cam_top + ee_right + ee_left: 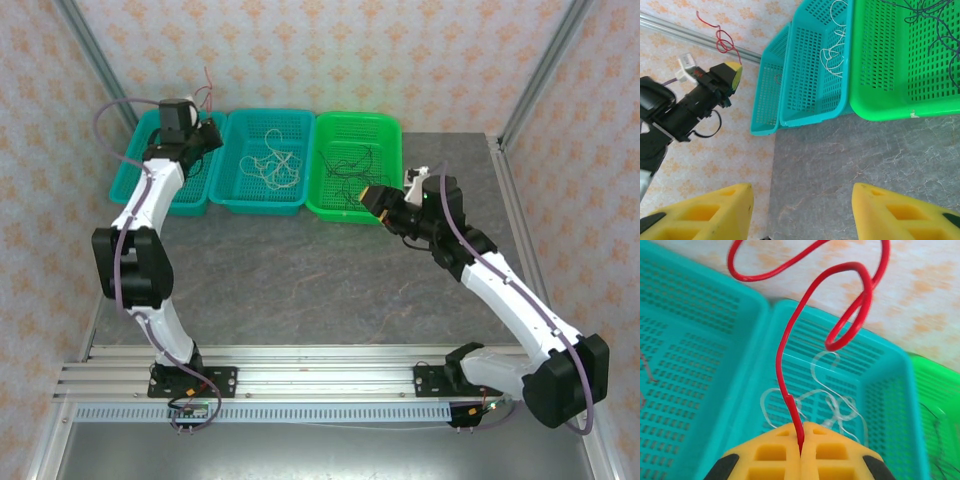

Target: Untangle the cables

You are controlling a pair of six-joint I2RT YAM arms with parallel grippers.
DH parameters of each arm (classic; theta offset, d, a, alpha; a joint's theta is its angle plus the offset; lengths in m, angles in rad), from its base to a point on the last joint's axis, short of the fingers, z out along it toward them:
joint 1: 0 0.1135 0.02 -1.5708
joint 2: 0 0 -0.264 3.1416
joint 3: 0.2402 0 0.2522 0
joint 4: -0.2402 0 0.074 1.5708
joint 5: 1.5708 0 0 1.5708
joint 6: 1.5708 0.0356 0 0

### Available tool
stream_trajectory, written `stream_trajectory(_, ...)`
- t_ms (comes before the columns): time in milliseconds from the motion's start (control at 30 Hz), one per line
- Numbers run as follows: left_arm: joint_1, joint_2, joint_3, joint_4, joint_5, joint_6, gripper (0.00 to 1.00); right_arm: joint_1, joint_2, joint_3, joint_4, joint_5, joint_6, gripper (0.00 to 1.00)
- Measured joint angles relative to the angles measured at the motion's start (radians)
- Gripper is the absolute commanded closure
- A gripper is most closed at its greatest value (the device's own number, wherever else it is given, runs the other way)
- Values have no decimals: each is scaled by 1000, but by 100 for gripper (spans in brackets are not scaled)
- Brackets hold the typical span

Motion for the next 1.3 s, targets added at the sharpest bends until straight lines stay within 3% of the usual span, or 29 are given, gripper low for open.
stream_trajectory(67, 32, 66, 41, -13, 0, -3, 100, 3, -1, 0, 0, 10, 1, 46)
stream_trajectory(167, 66, 150, 87, -51, 1, -7, 92, 4, -8, -9, 0, 32, 7, 46)
stream_trajectory(300, 87, 198, 109, -101, -2, -18, 63, 4, -27, -29, -5, 66, 11, 45)
stream_trajectory(400, 90, 175, 88, -92, 0, -37, 57, 4, -32, -31, -21, 100, 10, 45)
stream_trajectory(667, 64, -158, -166, 0, 29, -88, 52, -19, -52, -31, -129, 296, -87, 37)
stream_trajectory(867, -128, -532, -432, 63, -23, -30, 47, -140, -73, -106, -117, 451, -179, 24)
stream_trajectory(933, -210, -629, -526, 64, -72, 15, 37, -185, -69, -157, -91, 492, -208, 20)
stream_trajectory(1000, -275, -705, -637, 69, -126, 63, 33, -229, -52, -206, -63, 559, -241, 20)
stream_trajectory(1067, -297, -743, -735, 75, -174, 95, 28, -256, -22, -244, -19, 649, -286, 19)
stream_trajectory(1133, -298, -759, -838, 87, -235, 119, 14, -277, 21, -293, 69, 745, -363, 9)
stream_trajectory(1167, -298, -763, -892, 101, -268, 130, 1, -285, 53, -324, 139, 795, -415, 5)
stream_trajectory(1300, -297, -769, -1074, 212, -393, 171, 0, -310, 248, -380, 337, 897, -562, 1)
